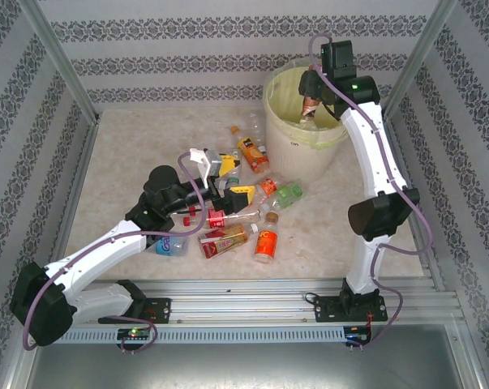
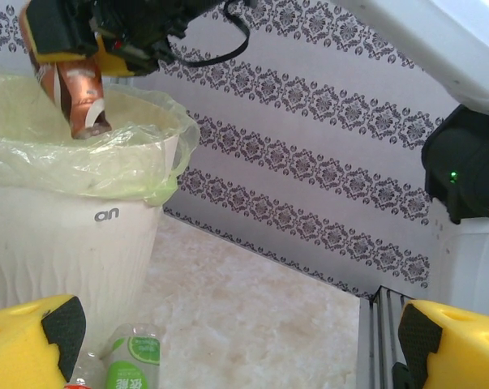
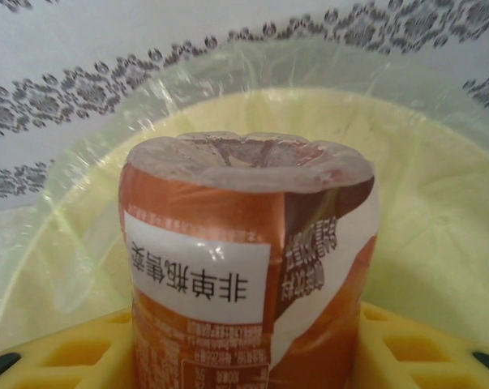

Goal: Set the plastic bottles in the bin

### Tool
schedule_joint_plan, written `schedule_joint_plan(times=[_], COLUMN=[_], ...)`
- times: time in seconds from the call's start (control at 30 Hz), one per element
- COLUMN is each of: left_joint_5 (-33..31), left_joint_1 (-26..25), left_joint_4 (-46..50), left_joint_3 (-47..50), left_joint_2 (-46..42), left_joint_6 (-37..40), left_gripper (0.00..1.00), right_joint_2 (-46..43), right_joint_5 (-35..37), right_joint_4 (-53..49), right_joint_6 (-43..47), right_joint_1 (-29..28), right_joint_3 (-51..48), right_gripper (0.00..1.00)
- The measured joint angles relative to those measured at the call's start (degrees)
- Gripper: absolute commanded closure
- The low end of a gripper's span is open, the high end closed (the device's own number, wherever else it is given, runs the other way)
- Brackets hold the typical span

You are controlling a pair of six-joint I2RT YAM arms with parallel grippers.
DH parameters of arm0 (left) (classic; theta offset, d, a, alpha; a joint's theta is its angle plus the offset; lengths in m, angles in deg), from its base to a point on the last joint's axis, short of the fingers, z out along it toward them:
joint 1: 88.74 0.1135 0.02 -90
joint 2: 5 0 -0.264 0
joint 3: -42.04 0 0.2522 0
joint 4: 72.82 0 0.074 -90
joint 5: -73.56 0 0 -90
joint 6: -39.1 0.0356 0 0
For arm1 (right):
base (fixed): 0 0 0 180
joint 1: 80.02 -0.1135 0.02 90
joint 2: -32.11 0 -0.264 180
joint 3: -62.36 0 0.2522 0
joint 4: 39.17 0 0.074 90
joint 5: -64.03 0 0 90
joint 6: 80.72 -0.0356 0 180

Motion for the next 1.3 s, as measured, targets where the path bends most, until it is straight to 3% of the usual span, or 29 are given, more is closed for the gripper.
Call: schedule_joint_plan(times=[0.57, 0.97, 1.13, 1.3], left_joint_5=[-1.46, -2.36, -4.20, -7.63], left_joint_1=[0.00, 0.00, 0.00, 0.00], left_joint_4=[1.81, 3.48, 6.16, 15.10], left_joint_3=[0.00, 0.00, -0.22, -3.10], left_joint_2=[0.98, 0.98, 0.83, -0.46], left_joint_6=[2.01, 2.69, 3.58, 4.37], left_gripper=[0.00, 0.00, 0.00, 0.00], right_joint_2=[12.61, 14.73, 13.75, 9.64], right_joint_5=[-6.64, -8.00, -8.63, -9.11], right_joint_4=[-8.92, -13.44, -13.81, -14.23], right_joint_6=[-3.32, -4.26, -4.17, -3.32], right_joint_1=[2.78, 2.78, 2.78, 3.02], right_joint_3=[5.31, 9.35, 12.55, 11.13], right_gripper=[0.45, 0.17, 0.14, 0.14])
